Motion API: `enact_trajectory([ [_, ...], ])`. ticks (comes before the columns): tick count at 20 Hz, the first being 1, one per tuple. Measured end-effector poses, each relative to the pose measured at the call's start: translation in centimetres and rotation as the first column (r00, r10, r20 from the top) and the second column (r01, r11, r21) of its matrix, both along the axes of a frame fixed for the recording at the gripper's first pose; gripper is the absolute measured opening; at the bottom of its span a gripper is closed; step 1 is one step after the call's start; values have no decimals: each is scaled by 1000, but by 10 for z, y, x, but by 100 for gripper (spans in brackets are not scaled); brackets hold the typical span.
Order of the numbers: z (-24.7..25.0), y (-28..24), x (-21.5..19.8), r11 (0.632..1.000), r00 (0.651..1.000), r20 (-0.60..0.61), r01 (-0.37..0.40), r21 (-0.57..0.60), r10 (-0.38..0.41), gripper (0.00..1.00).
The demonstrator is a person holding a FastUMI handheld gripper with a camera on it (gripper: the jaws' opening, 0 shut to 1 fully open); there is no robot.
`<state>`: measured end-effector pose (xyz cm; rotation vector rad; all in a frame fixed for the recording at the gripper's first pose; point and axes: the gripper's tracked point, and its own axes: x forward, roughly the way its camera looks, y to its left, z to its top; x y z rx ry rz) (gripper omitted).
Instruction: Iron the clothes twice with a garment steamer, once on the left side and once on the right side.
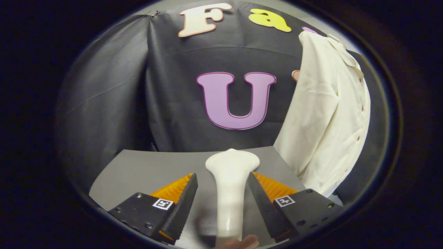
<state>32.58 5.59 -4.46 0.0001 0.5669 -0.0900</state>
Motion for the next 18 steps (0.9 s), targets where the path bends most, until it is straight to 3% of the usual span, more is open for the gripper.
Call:
enact_trajectory([
  [2,-7,0,1,1000,999,-38,3,-26,-4,88],
  [5,-13,-4,-2,997,997,-82,8,-73,-14,53],
  [14,-26,-5,-3,999,987,-157,28,-27,-32,56],
  [18,-25,-2,-4,998,988,-152,32,-57,-41,51],
])
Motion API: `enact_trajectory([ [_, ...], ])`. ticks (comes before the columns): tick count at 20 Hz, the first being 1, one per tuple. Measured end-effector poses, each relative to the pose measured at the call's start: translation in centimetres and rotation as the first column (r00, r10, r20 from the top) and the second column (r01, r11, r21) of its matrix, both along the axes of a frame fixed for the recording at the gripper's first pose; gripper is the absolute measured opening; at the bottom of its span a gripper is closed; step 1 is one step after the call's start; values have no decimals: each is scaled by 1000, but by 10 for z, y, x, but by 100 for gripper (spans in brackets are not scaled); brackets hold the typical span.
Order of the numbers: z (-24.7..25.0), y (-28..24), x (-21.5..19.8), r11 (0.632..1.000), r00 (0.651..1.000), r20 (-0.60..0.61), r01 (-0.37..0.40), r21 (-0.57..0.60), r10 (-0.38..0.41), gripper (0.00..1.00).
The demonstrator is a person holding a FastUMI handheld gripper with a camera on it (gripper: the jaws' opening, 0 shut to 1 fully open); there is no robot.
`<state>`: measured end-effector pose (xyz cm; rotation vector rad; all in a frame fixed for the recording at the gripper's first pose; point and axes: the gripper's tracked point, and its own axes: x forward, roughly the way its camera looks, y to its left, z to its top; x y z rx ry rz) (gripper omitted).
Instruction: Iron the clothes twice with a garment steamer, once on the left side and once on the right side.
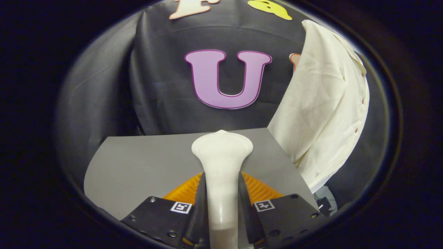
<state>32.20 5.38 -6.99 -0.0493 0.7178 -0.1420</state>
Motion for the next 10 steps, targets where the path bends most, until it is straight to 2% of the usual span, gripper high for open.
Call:
enact_trajectory([
  [3,2,5,0,994,998,-2,-66,-89,66,47],
  [6,17,8,5,995,989,126,-69,-78,79,46],
  [8,35,14,8,994,963,247,-95,-57,106,46],
  [10,57,14,6,991,921,364,-125,-49,135,45],
])
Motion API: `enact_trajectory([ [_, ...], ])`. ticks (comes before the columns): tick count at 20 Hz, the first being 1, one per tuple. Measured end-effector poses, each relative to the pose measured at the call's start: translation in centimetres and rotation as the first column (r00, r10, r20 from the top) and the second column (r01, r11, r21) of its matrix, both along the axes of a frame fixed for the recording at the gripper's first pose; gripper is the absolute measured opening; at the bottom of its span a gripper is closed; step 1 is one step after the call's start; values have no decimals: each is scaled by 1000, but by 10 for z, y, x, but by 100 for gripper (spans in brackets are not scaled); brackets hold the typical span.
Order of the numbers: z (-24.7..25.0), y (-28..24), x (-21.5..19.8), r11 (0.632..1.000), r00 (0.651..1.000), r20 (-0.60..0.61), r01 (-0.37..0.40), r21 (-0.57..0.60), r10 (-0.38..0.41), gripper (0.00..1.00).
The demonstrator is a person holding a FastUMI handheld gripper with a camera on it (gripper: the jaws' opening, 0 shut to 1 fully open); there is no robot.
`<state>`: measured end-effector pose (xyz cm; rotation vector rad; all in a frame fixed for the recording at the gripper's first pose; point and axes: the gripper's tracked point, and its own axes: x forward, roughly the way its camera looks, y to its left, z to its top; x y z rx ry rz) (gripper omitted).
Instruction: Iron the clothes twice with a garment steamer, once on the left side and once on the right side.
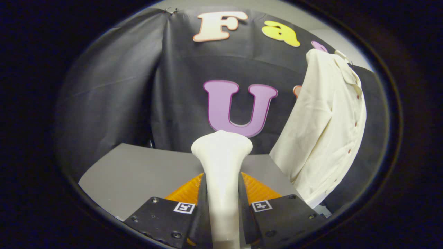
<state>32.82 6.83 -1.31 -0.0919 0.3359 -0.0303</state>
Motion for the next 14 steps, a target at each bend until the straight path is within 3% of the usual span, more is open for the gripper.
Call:
enact_trajectory([
  [5,61,-3,-41,998,968,247,-58,26,50,45],
  [10,98,-47,-80,1000,946,325,-18,14,13,44],
  [14,139,-83,-108,1000,909,417,-10,29,-3,44],
])
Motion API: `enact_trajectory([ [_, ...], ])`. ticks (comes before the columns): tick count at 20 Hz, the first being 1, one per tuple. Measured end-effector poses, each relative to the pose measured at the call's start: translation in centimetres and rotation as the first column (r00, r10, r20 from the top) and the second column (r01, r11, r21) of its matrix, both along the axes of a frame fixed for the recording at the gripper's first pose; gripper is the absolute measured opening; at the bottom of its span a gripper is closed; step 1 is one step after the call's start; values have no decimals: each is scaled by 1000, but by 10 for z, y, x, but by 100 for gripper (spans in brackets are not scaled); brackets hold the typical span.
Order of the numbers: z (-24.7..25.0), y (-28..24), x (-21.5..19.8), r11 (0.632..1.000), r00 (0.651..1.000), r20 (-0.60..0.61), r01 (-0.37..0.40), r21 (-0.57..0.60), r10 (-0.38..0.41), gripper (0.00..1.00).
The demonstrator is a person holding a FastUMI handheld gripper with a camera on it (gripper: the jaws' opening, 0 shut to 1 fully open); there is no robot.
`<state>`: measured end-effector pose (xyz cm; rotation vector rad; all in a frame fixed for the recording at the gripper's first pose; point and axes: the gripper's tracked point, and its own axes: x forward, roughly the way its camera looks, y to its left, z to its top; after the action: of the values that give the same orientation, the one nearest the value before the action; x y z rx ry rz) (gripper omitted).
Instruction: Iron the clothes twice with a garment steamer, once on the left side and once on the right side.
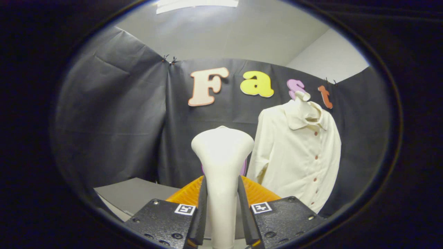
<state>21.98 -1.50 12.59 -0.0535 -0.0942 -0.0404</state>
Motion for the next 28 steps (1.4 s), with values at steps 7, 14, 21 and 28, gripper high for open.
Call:
enact_trajectory([
  [7,44,-98,-7,998,998,33,51,49,-52,44],
  [14,32,-183,49,993,994,-60,99,61,-95,44],
  [21,-25,-213,106,986,983,-172,95,134,-72,44],
  [28,-43,-215,113,982,991,-131,64,178,-41,45],
])
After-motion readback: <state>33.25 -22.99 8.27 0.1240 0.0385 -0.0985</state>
